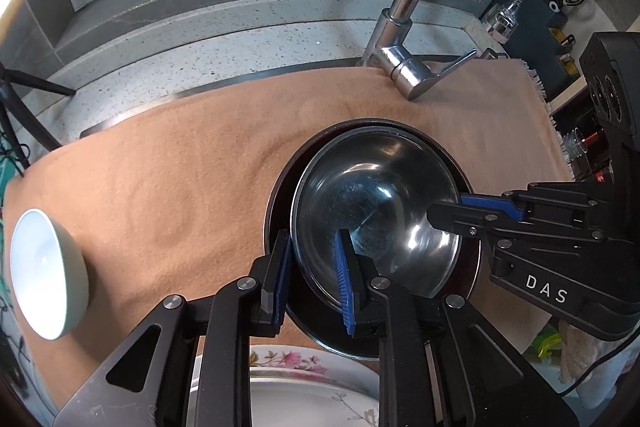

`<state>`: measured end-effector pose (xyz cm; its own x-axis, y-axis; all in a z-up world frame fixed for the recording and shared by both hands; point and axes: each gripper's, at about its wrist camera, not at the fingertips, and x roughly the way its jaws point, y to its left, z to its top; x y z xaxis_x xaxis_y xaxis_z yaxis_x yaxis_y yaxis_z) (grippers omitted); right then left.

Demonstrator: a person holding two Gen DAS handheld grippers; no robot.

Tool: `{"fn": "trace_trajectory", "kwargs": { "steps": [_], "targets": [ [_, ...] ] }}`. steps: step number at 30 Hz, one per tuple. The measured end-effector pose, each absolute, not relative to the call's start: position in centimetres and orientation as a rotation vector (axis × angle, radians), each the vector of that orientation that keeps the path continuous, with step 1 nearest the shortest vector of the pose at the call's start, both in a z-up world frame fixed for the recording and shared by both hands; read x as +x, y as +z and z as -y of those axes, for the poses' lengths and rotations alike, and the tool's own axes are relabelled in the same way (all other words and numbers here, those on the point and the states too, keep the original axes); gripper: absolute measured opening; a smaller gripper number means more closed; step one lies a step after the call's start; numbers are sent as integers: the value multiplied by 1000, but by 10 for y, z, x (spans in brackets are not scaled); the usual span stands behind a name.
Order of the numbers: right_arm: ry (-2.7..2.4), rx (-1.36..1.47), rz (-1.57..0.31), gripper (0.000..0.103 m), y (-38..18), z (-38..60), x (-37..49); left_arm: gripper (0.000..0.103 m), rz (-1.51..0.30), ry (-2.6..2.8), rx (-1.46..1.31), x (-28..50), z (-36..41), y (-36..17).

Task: Organize plates and bowls
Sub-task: 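Lower the red-sided bowl into the large steel bowl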

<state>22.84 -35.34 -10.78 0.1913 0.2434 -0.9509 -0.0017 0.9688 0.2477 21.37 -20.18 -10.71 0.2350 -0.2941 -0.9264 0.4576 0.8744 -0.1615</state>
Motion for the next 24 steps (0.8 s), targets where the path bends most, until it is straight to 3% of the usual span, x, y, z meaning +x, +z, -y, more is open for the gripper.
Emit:
{"fn": "trace_trajectory", "kwargs": {
  "steps": [24],
  "targets": [
    [178,245,-1409,15,-108,357,230,18,-1255,-542,145,216,202,-109]
  ]
}}
